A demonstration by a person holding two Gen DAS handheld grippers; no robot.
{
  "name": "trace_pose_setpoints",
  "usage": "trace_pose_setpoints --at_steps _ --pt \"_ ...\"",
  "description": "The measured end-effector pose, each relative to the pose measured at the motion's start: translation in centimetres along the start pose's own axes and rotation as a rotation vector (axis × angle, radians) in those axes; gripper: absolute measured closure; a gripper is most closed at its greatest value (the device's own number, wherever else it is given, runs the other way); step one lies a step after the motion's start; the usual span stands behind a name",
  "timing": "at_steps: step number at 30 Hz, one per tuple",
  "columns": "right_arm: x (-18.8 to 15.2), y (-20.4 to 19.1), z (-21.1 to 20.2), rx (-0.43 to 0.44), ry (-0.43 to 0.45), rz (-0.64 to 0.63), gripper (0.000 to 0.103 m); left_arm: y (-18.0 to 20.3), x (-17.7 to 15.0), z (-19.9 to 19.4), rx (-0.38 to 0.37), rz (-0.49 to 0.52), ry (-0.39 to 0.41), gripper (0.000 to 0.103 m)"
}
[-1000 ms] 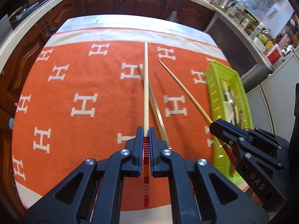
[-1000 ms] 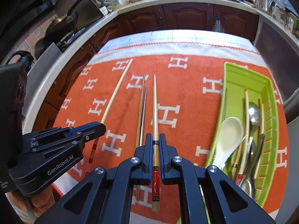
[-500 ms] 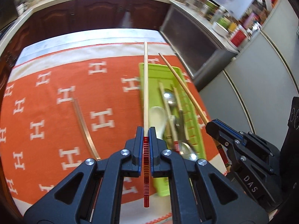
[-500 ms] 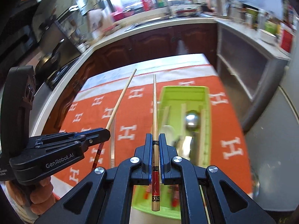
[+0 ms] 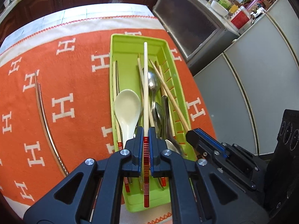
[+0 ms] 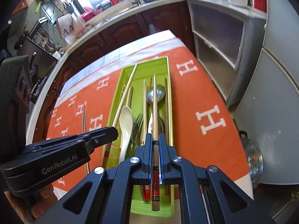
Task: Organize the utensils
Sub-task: 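Open both tools to release the chopsticks and move back over the cloth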
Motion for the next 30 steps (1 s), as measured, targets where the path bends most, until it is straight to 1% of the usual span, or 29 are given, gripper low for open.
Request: trace_pose_setpoints --at_steps 4,7,9,12,19,29,30 --pt "-0.2 -0.1 2.1 0.0 -0.026 0.005 0.098 -0.2 -0.4 0.9 0.0 0.014 -0.017 0.1" --pt "-0.4 -0.2 3.1 0.016 -0.052 0.01 0.097 -0.1 -0.7 1.4 -0.001 0.028 -0.033 0.099" --pt "-0.8 -0.3 3.8 0.032 -0.081 0.013 0.097 -0.2 -0.8 1.4 0.001 0.034 -0.037 0.099" --pt "-1.2 -0.3 4.5 0.033 -0.099 0.017 0.097 -0.2 -1.1 1.3 0.015 0.051 -0.035 0.099" --pt "-1.4 -0.9 4.5 0.036 -0.102 0.015 0.096 -0.5 -1.3 -0.6 0.043 0.079 -0.002 0.099" --pt "-1.7 -1.9 3.6 0.045 -0.099 -0.007 0.096 -2.6 -2.0 -2.8 0.078 0.058 0.022 0.099" --pt "-1.8 -2.2 3.5 0.045 -0.099 -0.012 0.095 -3.0 -2.2 -3.1 0.089 0.054 0.025 0.097"
Point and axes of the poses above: each gripper's, at about its wrist camera, not at the fingertips, and z roughly the way its jaws point, y to its right, x to its top, the point moved 10 cm from there along z, roughly the way its jaws point, and after that the axes turned 1 degree about x, right-handed, at the moved point
